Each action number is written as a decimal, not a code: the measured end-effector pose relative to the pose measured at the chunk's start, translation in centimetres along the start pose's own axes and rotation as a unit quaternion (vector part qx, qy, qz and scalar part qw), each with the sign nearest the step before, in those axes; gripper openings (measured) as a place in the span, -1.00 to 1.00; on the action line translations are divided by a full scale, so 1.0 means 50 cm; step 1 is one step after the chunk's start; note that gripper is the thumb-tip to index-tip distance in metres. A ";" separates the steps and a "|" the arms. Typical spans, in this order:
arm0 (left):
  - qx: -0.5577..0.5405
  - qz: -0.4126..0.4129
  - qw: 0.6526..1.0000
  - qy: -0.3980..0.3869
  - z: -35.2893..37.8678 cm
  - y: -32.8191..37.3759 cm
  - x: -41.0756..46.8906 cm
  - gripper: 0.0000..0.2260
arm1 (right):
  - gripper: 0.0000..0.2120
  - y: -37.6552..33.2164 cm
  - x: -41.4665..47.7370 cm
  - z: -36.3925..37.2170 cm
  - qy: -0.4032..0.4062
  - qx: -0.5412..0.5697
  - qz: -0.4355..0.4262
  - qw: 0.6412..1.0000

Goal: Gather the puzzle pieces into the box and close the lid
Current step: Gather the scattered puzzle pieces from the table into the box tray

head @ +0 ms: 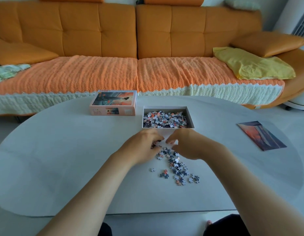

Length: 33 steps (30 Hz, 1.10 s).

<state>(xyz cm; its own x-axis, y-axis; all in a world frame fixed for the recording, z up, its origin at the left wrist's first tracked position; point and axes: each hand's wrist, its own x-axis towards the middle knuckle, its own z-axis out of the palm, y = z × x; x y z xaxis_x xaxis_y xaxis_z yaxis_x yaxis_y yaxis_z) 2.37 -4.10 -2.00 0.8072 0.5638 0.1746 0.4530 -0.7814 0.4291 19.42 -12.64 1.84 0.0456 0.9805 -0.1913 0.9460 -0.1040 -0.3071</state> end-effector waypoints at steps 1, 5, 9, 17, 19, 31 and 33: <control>0.006 -0.006 1.000 -0.021 0.003 0.000 -0.003 -0.70 | -0.65 -0.001 -0.004 0.003 -0.011 -0.004 -0.001 1.000; -0.011 -0.027 0.999 -0.034 0.000 0.012 -0.015 -0.73 | -0.60 -0.005 -0.026 0.000 -0.027 0.018 -0.012 0.999; -0.044 -0.060 0.994 -0.077 -0.008 0.033 -0.039 -0.51 | -0.67 0.008 -0.055 -0.019 -0.015 0.055 -0.004 0.998; 0.133 0.009 0.986 -0.105 0.040 0.070 -0.059 -0.05 | -0.40 0.016 -0.105 -0.016 -0.155 0.040 0.110 0.981; 0.105 0.009 0.991 -0.084 0.047 0.072 -0.054 -0.15 | -0.57 0.015 -0.097 -0.009 -0.120 0.087 0.096 0.984; 0.057 -0.036 0.995 -0.072 0.034 0.062 -0.049 -0.19 | -0.74 0.020 -0.082 -0.031 -0.089 0.084 0.057 0.991; 0.100 -0.023 0.991 -0.088 0.047 0.079 -0.053 -0.11 | -0.69 0.030 -0.093 -0.029 -0.161 0.051 0.072 0.983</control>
<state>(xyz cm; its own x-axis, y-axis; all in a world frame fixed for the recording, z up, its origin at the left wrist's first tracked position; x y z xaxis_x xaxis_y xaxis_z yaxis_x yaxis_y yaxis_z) 2.92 -9.29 -2.86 0.8293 0.5588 -0.0050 0.5427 -0.8032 0.2458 21.07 -17.12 3.64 0.0567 0.8525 -0.5197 0.8995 -0.2694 -0.3439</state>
